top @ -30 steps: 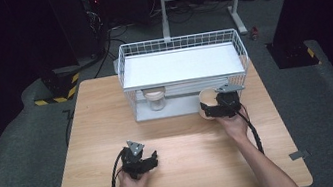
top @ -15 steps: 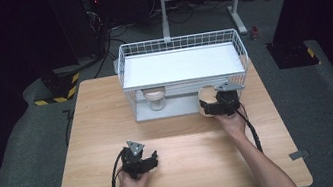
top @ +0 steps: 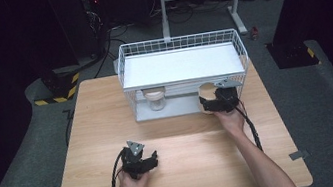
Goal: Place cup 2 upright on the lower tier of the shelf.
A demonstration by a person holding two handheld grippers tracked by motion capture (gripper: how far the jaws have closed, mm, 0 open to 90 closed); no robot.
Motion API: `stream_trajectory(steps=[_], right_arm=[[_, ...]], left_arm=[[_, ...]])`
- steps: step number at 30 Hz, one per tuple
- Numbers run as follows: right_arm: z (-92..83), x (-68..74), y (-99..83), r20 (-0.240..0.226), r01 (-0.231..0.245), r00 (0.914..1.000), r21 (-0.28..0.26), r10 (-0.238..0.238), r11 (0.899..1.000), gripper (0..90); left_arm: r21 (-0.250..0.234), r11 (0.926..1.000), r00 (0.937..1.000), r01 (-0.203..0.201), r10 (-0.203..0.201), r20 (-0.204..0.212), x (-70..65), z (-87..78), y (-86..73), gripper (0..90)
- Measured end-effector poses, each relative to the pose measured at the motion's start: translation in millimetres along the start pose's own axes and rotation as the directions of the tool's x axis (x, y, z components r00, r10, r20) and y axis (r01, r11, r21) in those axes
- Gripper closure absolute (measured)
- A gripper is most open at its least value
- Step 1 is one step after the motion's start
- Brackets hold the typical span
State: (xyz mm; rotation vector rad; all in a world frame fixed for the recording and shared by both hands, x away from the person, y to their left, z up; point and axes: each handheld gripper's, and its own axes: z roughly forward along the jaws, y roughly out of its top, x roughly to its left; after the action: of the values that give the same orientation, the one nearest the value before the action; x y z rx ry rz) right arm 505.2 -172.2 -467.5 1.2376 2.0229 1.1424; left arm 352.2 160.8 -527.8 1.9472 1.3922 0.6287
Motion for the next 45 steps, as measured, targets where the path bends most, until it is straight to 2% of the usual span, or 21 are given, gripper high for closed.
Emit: stream_trajectory(steps=[10, 14, 18, 23, 40, 45], right_arm=[[2.8, -1.6, -0.5, 0.005, -0.01, 0.9999, -0.014, 0.01, 1.0, 10.3], [2.7, -3.5, -0.9, -0.007, 0.006, 1.0, -0.022, -0.006, 1.0, 9.8], [1.8, -3.0, -1.0, -0.009, -0.013, 0.9999, -0.018, 0.013, 1.0, 8.9], [0.1, -2.9, -0.4, -0.008, -0.009, 0.9999, -0.02, 0.009, 1.0, 8.8], [-13.7, -3.3, -7.0, -0.024, -0.022, 0.9995, -0.02, 0.022, 1.0, 9.4], [-21.3, -3.6, -13.6, -0.019, -0.014, 0.9997, -0.017, 0.014, 1.0, 14.2]], left_arm=[[0.0, 1.0, 1.0, 0.0, 0.0, 0.0, 0.0, 0.0, 0.0, 22.6], [0.0, 1.0, 1.0, -0.001, 0.001, 0.0, 0.1, 0.0, 0.0, 22.6], [0.0, 1.0, 1.0, -0.001, 0.001, 0.0, 0.1, 0.0, 0.0, 22.6], [0.0, 1.0, 1.0, 0.0, 0.0, 0.0, 0.0, 0.0, 0.0, 22.5], [0.0, 1.0, 1.0, 0.0, 0.0, 0.0, 0.0, 0.0, 0.0, 22.6], [0.0, 1.0, 1.0, 0.0, 0.0, 0.0, 0.0, 0.0, 0.0, 22.6]])
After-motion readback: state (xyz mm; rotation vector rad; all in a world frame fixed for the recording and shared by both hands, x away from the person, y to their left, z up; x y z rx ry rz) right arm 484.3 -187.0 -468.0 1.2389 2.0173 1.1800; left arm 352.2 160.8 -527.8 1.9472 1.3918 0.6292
